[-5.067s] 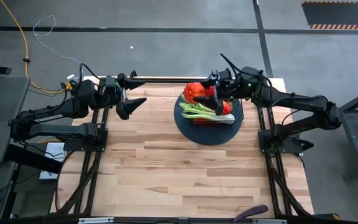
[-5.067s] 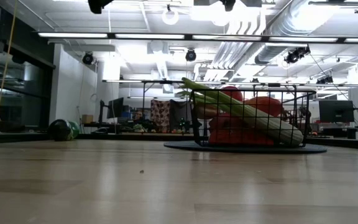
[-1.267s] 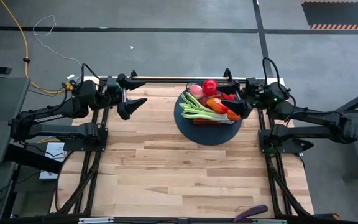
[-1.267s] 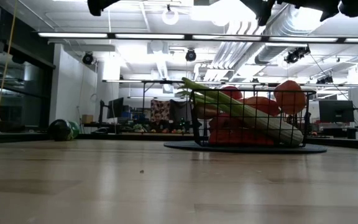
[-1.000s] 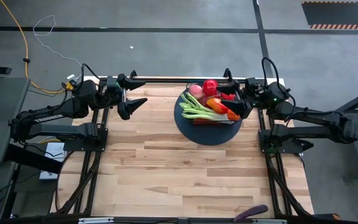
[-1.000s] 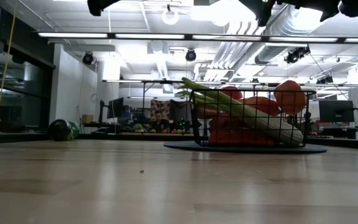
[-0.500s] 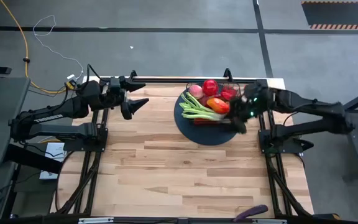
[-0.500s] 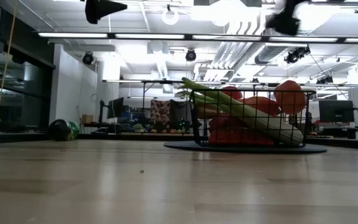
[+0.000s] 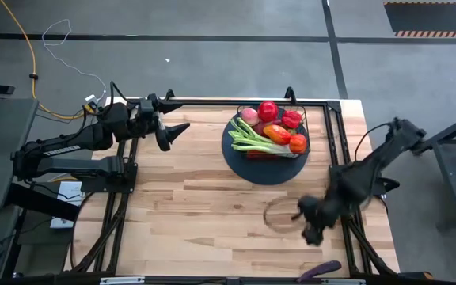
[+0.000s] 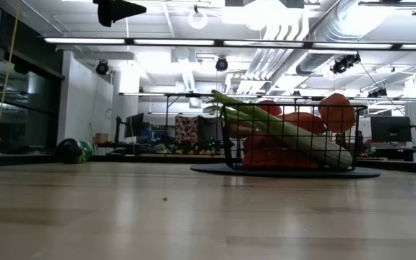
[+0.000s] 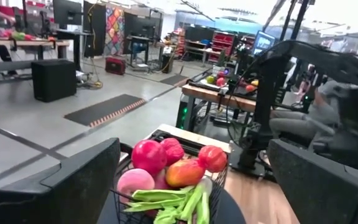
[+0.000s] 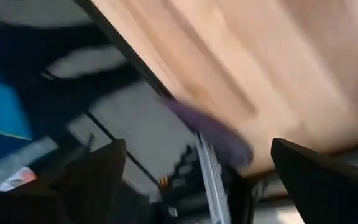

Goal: Build produce basket
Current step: Put the eggplant into the black wire basket

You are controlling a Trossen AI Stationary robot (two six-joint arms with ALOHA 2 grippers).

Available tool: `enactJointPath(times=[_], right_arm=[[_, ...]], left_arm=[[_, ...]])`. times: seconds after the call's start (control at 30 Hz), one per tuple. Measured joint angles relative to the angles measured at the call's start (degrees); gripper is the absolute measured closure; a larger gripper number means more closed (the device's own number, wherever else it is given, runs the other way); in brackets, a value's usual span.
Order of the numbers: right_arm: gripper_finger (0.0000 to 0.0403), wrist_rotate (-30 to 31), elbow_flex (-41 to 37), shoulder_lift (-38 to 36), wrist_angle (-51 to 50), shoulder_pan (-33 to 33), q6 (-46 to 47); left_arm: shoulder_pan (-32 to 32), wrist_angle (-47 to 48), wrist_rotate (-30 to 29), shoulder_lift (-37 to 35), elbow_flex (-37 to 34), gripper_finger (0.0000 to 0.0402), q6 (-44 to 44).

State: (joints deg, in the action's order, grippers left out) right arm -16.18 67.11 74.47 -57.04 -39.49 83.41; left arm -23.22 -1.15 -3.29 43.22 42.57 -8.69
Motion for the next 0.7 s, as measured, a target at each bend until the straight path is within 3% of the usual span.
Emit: enactJointPath(times=[0.1, 0.27, 0.53, 0.7], right_arm=[[0.0013, -5.5, 0.0, 6.3, 2.5, -5.3, 6.6], [0.0013, -14.6, 0.0, 15.5, 11.2, -10.1, 9.4], [0.0014, -15.9, 0.0, 25.2, 12.6, -10.9, 11.2], [0.0014, -20.0, 0.0, 28.9, 12.6, -11.2, 11.1]], left_arm=[[0.0, 0.0, 0.0, 0.0, 0.0, 0.0004, 1.6], [0.0, 0.0, 0.0, 0.0, 0.0, 0.0004, 4.0], [0.0, 0.0, 0.0, 0.0, 0.0, 0.0004, 4.4], [0.0, 0.0, 0.0, 0.0, 0.0, 0.0004, 5.6]])
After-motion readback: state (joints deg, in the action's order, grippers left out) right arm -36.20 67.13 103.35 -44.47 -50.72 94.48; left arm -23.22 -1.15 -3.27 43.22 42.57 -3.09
